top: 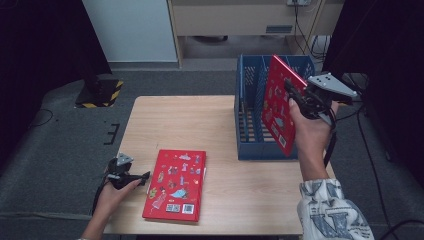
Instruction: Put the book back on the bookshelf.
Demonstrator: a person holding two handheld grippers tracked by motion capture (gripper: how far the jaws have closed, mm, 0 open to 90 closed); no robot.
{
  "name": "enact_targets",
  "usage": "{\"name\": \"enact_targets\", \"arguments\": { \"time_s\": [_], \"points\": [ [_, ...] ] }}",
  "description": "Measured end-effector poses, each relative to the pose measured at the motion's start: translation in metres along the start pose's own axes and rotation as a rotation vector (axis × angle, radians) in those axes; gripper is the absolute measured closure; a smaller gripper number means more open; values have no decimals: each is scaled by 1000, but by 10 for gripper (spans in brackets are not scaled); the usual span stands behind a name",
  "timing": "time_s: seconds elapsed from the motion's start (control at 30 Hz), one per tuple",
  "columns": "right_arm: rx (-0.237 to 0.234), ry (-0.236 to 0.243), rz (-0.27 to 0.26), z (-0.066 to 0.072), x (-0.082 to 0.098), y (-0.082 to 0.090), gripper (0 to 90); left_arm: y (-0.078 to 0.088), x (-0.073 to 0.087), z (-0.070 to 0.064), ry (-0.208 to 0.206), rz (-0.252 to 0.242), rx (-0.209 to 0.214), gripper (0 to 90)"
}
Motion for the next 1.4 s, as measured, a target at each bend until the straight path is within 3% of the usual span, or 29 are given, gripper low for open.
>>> {"name": "enact_targets", "arguments": {
  "time_s": [0.33, 0.5, 0.9, 1.4],
  "points": [
    [39, -15, 1, -13, 4, -23, 796, 0, 0, 0, -5, 4, 1, 0],
    [60, 5, 7, -12, 8, -39, 797, 0, 0, 0, -5, 4, 2, 0],
    [79, 1, -3, -18, 17, -72, 797, 0, 0, 0, -4, 5, 0, 0],
    [95, 8, 15, -23, 37, -95, 796, 0, 0, 0, -5, 6, 0, 0]
  ]
}}
Point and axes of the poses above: each handheld gripper's, and its own axes: y roughly backward along the jaws, x roughly out of its underside, z roughly to its left, the point moved 4 cm from there along -y, roughly forward along the jaws, and after that the axes turned 9 degrees about -y, right-handed, at the moved point
